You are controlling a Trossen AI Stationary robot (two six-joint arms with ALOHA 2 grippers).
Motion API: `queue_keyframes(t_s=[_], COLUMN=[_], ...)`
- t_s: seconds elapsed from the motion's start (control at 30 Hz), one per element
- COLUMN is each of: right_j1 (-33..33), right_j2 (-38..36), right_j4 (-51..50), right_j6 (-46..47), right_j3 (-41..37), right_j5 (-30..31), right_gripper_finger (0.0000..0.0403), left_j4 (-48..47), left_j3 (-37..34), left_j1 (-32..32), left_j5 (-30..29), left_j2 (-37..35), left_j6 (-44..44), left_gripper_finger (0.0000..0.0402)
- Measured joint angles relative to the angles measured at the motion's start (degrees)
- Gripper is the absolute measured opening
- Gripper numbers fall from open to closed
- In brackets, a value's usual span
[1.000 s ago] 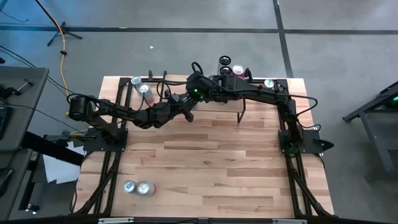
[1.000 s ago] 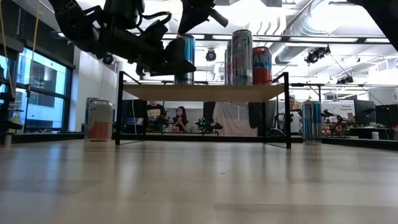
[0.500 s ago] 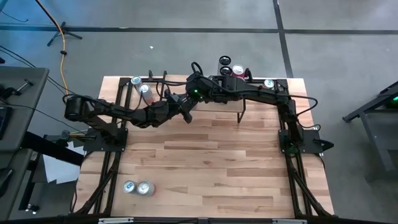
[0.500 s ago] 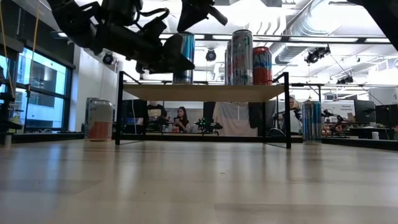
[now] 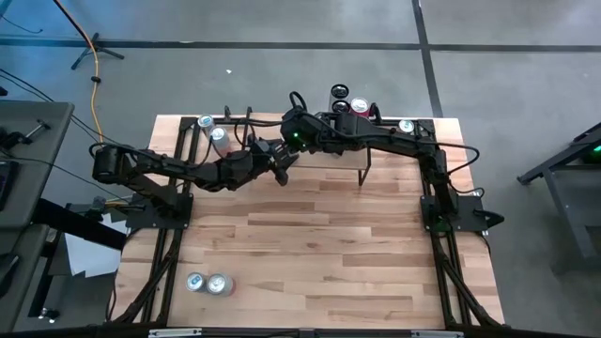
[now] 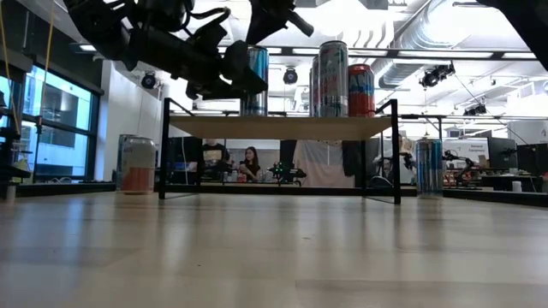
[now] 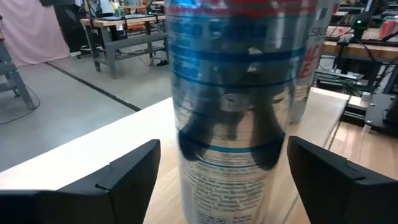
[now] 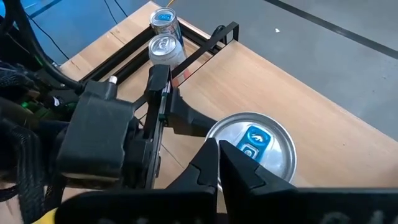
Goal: Place canned beverage on shelf
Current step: Put the bottom right blue soda can on the shelf
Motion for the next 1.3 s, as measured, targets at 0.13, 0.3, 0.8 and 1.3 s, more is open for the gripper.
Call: queue_keyframes(t_s=[0.13,0.3,0.8,1.3], right_j1=[0.0,-0.1,-0.8,-1.4], right_j2=[0.0,0.0,-0.2,-0.2], right_j4=[0.0,0.1,0.1,0.0], right_j6=[0.0,0.0,-1.9,-3.3], right_j3=[0.0,0.0,0.1,0.1], right_j5=[0.0,0.2,0.3,0.3], right_gripper_finger=[0.0000,0.0000,0.0000,0.0000], left_j4=[0.0,-1.6,-29.2,-39.2], left_j3=[0.0,0.0,0.1,0.1], left_j1=[0.0,0.0,-4.4,-33.0], left_j5=[0.5,0.4,4.0,-6.2], left_j2=[0.0,-1.0,-22.0,-38.2], left_j6=[0.0,0.6,-11.3,-14.7], left_gripper_finger=[0.0315,0.0320,0.0320,0.0319])
